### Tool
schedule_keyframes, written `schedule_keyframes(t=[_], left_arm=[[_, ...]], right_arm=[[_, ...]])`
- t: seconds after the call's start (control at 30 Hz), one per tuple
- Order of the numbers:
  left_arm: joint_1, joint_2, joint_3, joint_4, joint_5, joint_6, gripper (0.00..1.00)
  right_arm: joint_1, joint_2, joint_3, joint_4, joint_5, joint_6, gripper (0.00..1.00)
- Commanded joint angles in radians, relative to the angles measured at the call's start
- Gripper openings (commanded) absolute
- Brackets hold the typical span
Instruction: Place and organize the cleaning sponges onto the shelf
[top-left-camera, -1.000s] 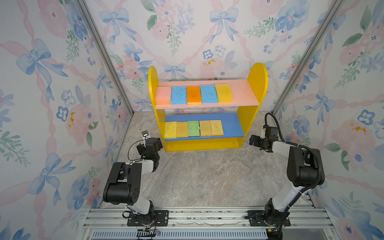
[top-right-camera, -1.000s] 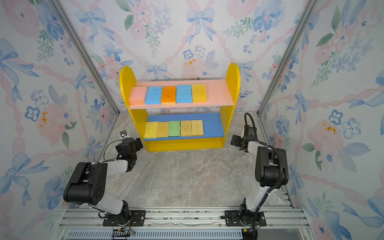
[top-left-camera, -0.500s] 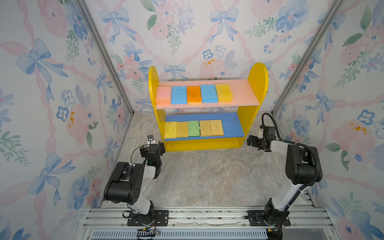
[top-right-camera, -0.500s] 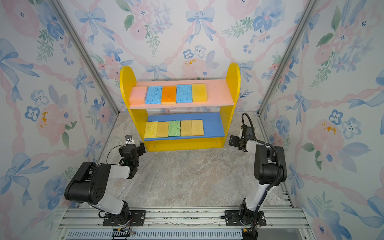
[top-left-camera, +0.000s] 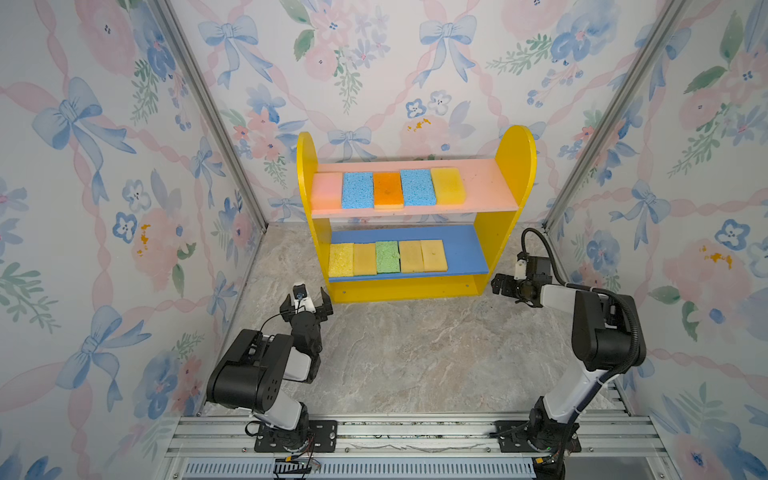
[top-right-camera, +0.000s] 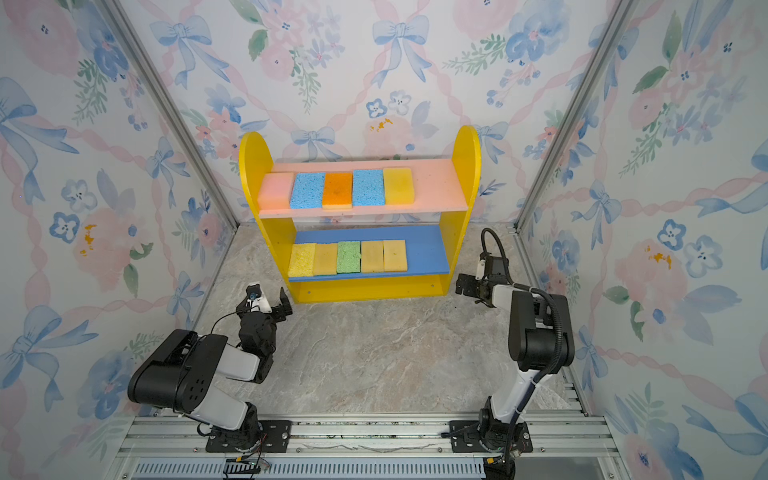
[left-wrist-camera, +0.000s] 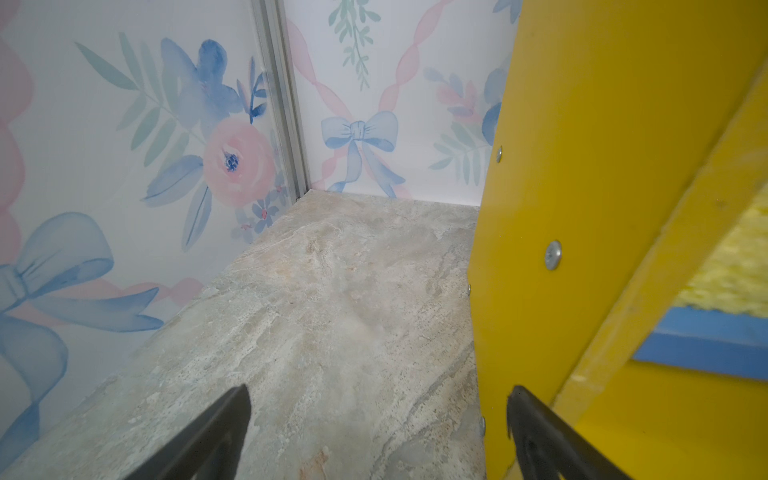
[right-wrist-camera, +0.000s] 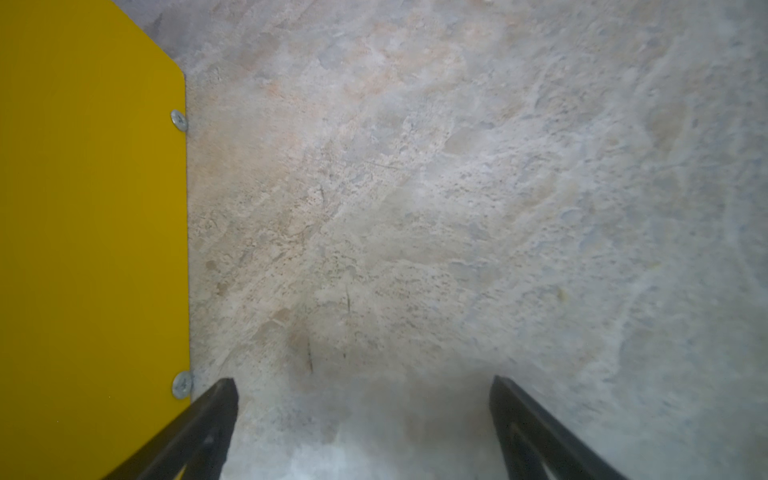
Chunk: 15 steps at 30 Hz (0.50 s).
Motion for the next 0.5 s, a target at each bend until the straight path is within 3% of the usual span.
schedule_keyframes(t=[0.0, 0.47], left_arm=[[0.002, 0.005, 0.000, 0.040, 0.009, 0.011, 0.98], [0.002, 0.004, -0.001, 0.040, 0.008, 0.010, 0.98]], right_arm=[[0.001, -0.072, -0.060, 0.097, 0.008, -0.001, 0.97], [0.051, -0.279, -0.365, 0.476, 0.045, -0.060, 0.97]])
